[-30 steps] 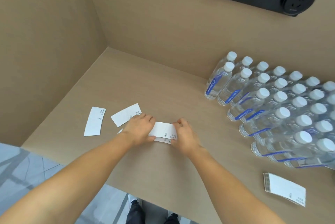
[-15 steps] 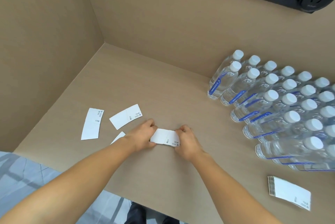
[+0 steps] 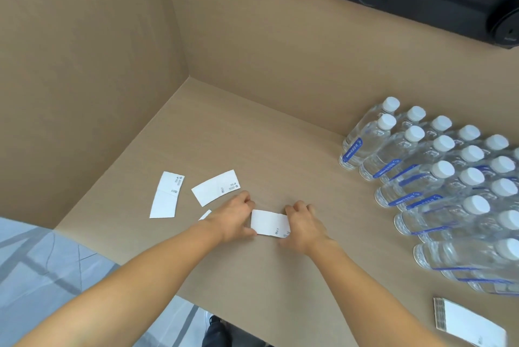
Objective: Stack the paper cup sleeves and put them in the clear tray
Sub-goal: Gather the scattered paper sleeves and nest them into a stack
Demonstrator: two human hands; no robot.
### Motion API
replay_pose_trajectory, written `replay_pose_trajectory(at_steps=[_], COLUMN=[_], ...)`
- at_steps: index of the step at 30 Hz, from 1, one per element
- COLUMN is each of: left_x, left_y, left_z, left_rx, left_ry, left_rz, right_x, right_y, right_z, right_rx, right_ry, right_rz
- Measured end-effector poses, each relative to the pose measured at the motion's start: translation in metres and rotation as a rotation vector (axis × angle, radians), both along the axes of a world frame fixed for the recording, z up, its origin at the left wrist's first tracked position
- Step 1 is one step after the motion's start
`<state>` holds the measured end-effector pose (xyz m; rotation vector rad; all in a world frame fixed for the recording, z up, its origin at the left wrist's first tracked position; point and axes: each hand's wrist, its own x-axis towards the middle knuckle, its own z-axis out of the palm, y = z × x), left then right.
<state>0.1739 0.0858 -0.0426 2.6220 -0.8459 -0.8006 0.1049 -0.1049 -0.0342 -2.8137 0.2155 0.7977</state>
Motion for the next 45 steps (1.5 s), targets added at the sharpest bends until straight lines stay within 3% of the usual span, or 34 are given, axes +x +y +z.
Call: replay_pose_trajectory(at_steps=[8, 16, 34, 45], left_x=[0.027, 0.037, 0.052, 0.055], left_y=[0.069, 0.089, 0.091, 0.073], left_z=[0.022, 0.012, -0.001, 0.024], left_rx=[0.013, 0.037, 0.075, 0.066], left_ry=[-0.115, -0.071, -0.001, -0.084], left_rz=[0.362, 0.477, 0.377, 0.283], right_x=[0.064, 0.112, 0.126, 0.103], right_y=[0.048, 0.089, 0.098, 0.078], right_z=[0.022, 0.009, -0.014, 0.010], right_rx=[0.067, 0.020, 0.032, 0.031], right_ry=[-0.122, -0.140, -0.116, -0.140], right_rz=[0.126, 0.273, 0.310, 0.230])
